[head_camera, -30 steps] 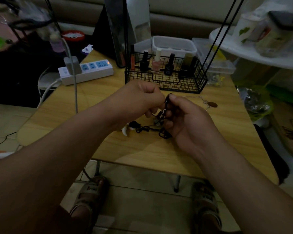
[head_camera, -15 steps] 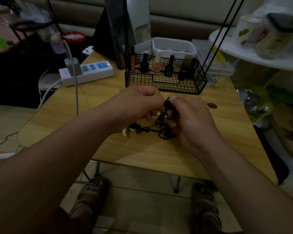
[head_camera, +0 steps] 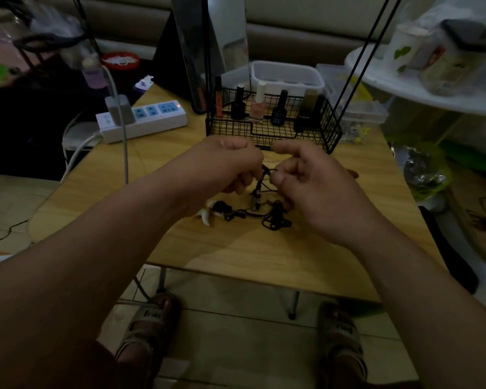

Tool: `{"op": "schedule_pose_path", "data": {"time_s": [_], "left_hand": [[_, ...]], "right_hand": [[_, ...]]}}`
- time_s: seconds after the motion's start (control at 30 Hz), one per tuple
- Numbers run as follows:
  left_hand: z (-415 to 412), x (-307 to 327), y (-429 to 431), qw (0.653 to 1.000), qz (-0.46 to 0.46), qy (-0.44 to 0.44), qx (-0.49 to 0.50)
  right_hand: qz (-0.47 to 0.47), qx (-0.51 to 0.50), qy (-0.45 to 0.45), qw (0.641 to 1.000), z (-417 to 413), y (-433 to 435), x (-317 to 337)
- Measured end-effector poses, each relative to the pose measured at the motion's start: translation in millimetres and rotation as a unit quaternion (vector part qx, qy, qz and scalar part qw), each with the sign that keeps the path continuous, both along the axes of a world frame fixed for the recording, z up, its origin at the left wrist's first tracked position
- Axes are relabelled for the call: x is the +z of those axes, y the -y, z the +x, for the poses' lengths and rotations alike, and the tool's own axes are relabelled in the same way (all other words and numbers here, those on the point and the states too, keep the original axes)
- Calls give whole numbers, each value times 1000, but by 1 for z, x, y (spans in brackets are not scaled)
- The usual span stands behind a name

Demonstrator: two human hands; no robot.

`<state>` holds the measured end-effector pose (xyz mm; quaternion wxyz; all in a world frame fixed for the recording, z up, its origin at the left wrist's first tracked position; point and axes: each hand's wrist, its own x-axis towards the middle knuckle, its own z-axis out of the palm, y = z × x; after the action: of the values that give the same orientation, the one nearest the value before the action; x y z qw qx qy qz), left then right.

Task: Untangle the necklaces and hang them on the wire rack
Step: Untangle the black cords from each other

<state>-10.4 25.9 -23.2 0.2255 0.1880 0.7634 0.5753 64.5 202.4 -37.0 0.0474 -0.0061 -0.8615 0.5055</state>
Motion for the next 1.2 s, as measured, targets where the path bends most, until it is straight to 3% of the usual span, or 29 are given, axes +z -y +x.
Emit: {"op": "schedule_pose_path", "data": {"time_s": [0.13,0.2,0.3,0.43,0.57,0.67,0.77,0.87,0.93,1.0,1.07,1.13,1.2], "left_hand": [[1,-3,-2,1000,-15,-20,-7],[1,-5,-3,999,-22,-26,-8],[0,-5,-3,999,-32,-25,-5],[2,-4,-6,999,-32,-16,-2],[4,-5,-9,1000,-27,-7,-8],[4,-5,-9,999,-31,-7,-8],[3,-4,-7,1000,-27,-5,-4],[1,-4,-5,1000,-23,0,1],[0,-4,-4,1000,-26,-5,-2],[0,-4,-4,999,-34,-10,-12],[1,-6,-4,999,-42,-14,-21],[0,-8,-4,998,-47,-18,-21],[0,-9,-4,998,-49,-20,-23]], "right_hand": [[174,24,-39,984,4,1,2],[170,9,-39,985,5,1,0],[42,-36,-3,998,4,3,0],[-118,-85,13,989,5,5,0],[-338,-77,59,936,4,11,-1],[-407,-64,85,907,4,10,0],[-362,-37,87,927,4,0,3],[-189,-24,82,978,5,-7,5],[-92,-62,50,993,5,-7,4],[-82,-110,18,990,5,-6,3],[-195,-130,15,972,4,-5,7],[-349,-118,19,930,2,-6,11],[-442,-108,13,891,1,-7,14]]}}
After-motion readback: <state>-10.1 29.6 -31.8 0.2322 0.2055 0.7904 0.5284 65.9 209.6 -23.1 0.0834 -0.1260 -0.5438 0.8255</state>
